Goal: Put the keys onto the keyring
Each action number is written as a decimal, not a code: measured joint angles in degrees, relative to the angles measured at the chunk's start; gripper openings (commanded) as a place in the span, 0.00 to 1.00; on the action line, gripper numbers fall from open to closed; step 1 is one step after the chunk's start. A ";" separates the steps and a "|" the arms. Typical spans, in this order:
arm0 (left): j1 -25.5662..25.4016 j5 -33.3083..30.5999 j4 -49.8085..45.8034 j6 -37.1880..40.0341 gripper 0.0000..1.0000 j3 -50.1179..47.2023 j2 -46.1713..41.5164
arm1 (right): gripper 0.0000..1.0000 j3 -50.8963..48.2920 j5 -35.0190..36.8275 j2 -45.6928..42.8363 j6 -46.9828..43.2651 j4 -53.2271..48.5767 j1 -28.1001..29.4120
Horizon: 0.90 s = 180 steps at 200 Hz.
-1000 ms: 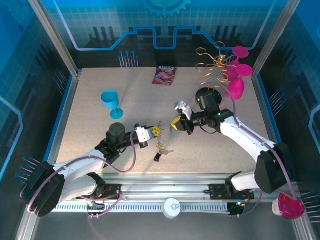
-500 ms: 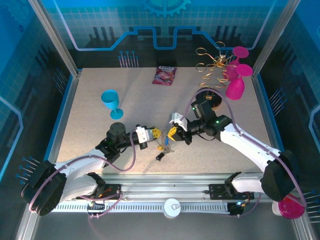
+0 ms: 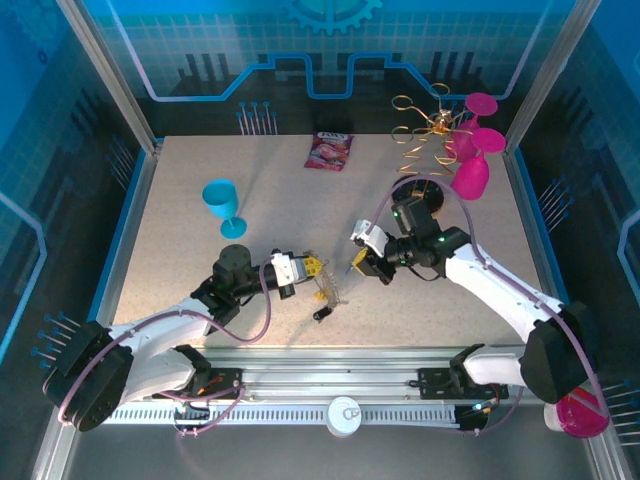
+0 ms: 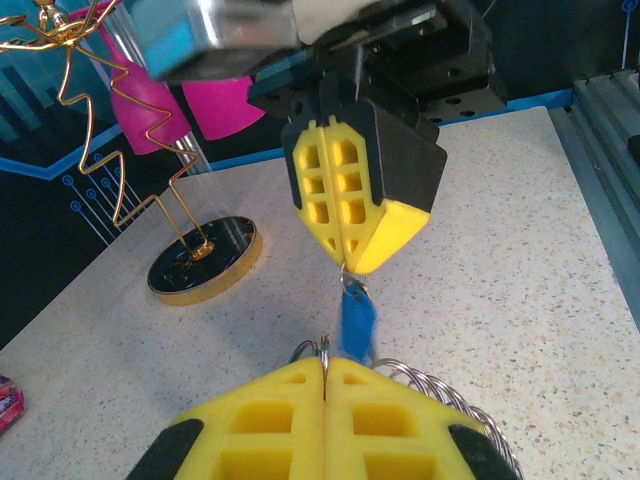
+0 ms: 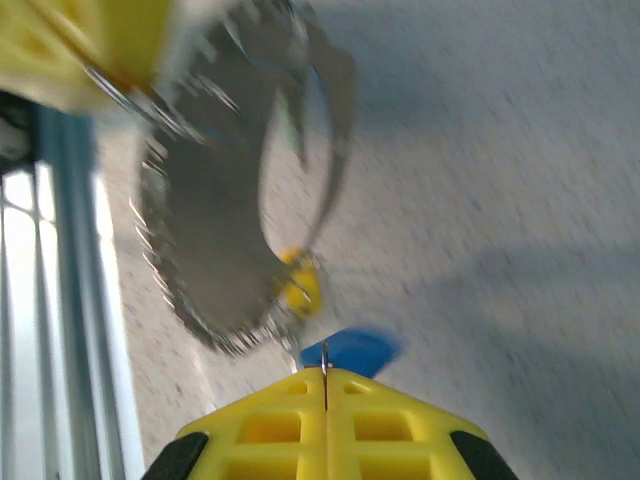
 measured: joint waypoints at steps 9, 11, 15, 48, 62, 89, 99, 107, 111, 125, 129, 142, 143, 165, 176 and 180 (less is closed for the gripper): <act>0.00 0.02 0.00 -0.02 0.00 0.00 0.00 | 0.00 -0.04 3.15 0.52 -0.07 -2.10 0.48; 0.00 0.02 0.00 -0.02 0.00 0.00 0.00 | 0.00 -0.04 3.67 0.63 -0.15 -2.45 0.59; 0.00 0.04 0.00 -0.04 0.00 0.00 0.00 | 0.00 -0.13 5.03 1.16 -0.28 -3.23 1.03; 0.00 0.39 0.00 -0.66 0.00 0.02 0.00 | 0.00 -2.05 10.54 6.91 -1.57 -4.52 5.09; 0.04 0.72 0.00 -0.68 0.00 0.11 0.00 | 0.00 -2.62 11.04 9.35 -2.12 -3.98 5.55; 0.22 1.40 -0.04 -1.03 0.00 0.33 0.02 | 0.21 -2.71 11.13 11.23 -3.06 -1.99 5.55; 0.44 1.77 -0.02 -1.05 0.00 0.52 0.13 | 0.25 -2.71 10.62 11.21 -3.69 -0.90 5.49; 0.57 1.95 -0.02 -1.07 0.00 0.66 0.22 | 0.26 -3.02 9.86 10.95 -3.74 0.42 5.27; 0.66 2.10 -0.02 -1.07 0.00 0.72 0.31 | 0.26 -3.41 9.27 10.56 -3.69 1.31 5.09; 0.79 2.45 0.00 -1.09 0.00 0.90 0.59 | 0.25 -5.31 6.82 8.13 -3.67 3.56 3.96; 0.81 2.64 0.00 -1.11 0.00 0.92 0.66 | 0.24 -5.92 5.95 7.08 -3.67 4.20 3.56; 0.85 3.08 0.00 -1.38 0.00 0.92 0.87 | 0.20 -7.87 2.47 3.19 -4.24 6.47 2.38; 0.85 3.17 0.00 -1.46 0.00 0.92 0.92 | 0.20 -8.00 2.27 2.93 -4.42 6.69 2.34; 1.03 4.04 0.02 -2.23 0.00 0.96 1.29 | 0.12 -12.13 -4.46 -4.31 -6.10 14.29 2.19; 1.09 4.39 0.02 -2.56 0.00 0.98 1.42 | 0.10 -13.35 -7.34 -6.23 -6.73 17.75 2.21; 1.11 4.55 0.02 -2.58 0.00 0.98 1.46 | 0.09 -13.62 -8.28 -6.58 -6.80 19.08 2.27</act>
